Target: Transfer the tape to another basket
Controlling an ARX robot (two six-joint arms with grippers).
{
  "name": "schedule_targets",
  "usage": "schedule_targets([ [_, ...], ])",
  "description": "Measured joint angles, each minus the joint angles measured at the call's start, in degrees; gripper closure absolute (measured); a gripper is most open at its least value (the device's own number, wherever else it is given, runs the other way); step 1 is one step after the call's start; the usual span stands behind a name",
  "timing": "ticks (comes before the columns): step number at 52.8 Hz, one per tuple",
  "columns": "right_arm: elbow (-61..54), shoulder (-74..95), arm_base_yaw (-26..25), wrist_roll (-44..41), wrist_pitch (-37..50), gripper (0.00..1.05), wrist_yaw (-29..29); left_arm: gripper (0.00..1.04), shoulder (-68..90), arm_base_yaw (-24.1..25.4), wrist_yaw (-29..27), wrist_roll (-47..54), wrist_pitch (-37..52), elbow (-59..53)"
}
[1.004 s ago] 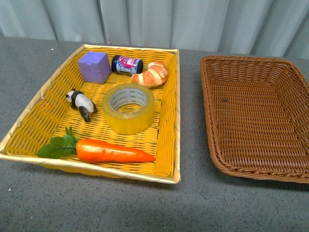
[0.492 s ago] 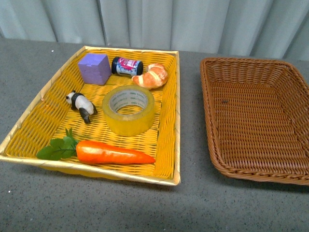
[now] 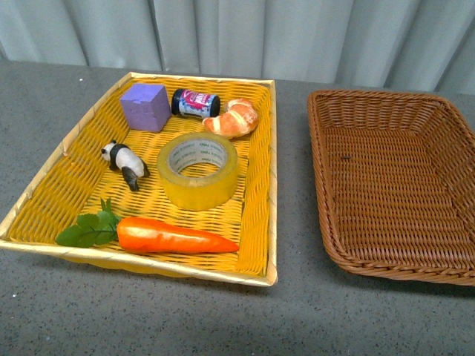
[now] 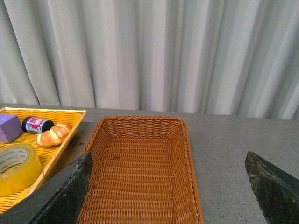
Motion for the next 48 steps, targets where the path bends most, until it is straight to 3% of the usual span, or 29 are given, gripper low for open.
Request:
schedule_targets([
  [8, 0.0, 0.0, 0.0, 0.0, 0.0, 0.09, 0.0, 0.06, 0.0, 0.0, 0.0, 0.0, 0.0, 0.0],
  [14, 0.0, 0.0, 0.0, 0.0, 0.0, 0.09, 0.0, 0.06, 4.2, -3.2, -12.3, -3.2, -6.4, 1.6],
  [18, 0.0, 0.0, 0.0, 0.0, 0.0, 0.09, 0.0, 0.06, 7.8, -3.1, -12.9, -5.0, -5.7, 1.8],
  [29, 0.0, 0.0, 0.0, 0.0, 0.0, 0.09, 0.0, 0.06, 25.3, -3.7, -8.5, -8.7, 8.2, 4.5],
  [37, 0.0, 0.0, 0.0, 0.0, 0.0, 0.09, 0.0, 0.06, 47.9, -6.5, -2.6, -10.3, 22.0, 10.6],
  [41, 0.0, 0.0, 0.0, 0.0, 0.0, 0.09, 0.0, 0.06, 60.7, -8.0, 3.5, -9.9, 26.2, 15.9],
  [48, 0.0, 0.0, 0.0, 0.0, 0.0, 0.09, 0.0, 0.06, 74.6, -9.5, 7.2, -5.4, 28.3, 23.0],
])
